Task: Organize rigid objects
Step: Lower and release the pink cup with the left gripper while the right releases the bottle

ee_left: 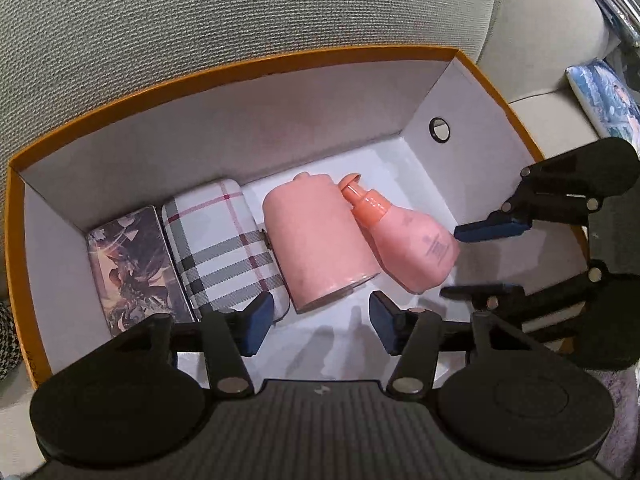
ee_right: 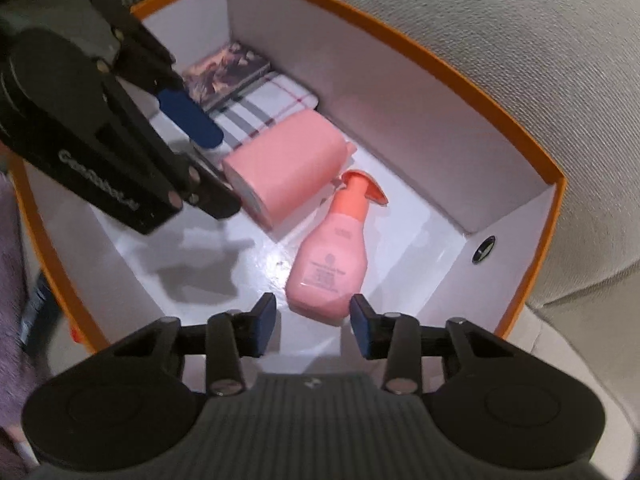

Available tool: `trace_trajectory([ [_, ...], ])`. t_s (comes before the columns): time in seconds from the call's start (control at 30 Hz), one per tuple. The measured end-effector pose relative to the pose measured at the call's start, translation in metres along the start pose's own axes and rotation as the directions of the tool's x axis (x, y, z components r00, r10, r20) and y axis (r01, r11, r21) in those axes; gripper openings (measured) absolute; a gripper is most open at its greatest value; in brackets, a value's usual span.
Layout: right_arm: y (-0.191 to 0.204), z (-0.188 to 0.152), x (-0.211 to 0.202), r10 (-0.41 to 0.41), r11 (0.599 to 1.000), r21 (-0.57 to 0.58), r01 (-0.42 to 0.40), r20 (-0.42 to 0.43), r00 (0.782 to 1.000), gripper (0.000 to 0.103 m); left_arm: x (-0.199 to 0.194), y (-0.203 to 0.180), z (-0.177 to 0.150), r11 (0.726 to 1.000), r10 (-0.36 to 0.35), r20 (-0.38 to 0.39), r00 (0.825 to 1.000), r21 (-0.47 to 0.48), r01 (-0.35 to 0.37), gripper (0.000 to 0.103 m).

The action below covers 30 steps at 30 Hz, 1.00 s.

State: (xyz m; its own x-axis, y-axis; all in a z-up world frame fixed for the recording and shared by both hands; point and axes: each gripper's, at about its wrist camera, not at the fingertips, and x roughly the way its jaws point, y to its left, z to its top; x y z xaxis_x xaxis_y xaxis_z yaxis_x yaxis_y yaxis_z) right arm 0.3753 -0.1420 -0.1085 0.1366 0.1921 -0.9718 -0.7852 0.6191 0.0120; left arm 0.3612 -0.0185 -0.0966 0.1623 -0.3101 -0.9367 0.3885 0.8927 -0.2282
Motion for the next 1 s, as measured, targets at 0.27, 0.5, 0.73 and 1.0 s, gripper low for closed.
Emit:
trace_trajectory([
  [0.27,0.002,0.013,-0.006,0.031,0.998,0.05,-0.035,0.078,0.996,0.028,0.004,0.003,0.003,1.0,-0.005,0.026,1.0,-0.012,0.005,0.048],
  [0.5,0.01,0.017,-0.004,-0.005,1.0,0.008,0.004,0.119,0.993,0.029,0.006,0.003,0.005,0.999,0.033,0.049,0.998,-0.001,-0.033,0.04],
  [0.73,0.009,0.016,-0.004,-0.021,1.0,0.012,0.019,0.135,0.991,0.029,0.014,0.004,0.006,0.999,0.031,0.045,0.998,-0.015,-0.03,0.036],
  [1.0,0.015,0.013,-0.019,-0.035,0.999,0.037,0.03,0.159,0.987,0.036,-0.008,0.01,-0.007,0.999,0.02,0.09,0.996,-0.043,-0.016,0.036],
])
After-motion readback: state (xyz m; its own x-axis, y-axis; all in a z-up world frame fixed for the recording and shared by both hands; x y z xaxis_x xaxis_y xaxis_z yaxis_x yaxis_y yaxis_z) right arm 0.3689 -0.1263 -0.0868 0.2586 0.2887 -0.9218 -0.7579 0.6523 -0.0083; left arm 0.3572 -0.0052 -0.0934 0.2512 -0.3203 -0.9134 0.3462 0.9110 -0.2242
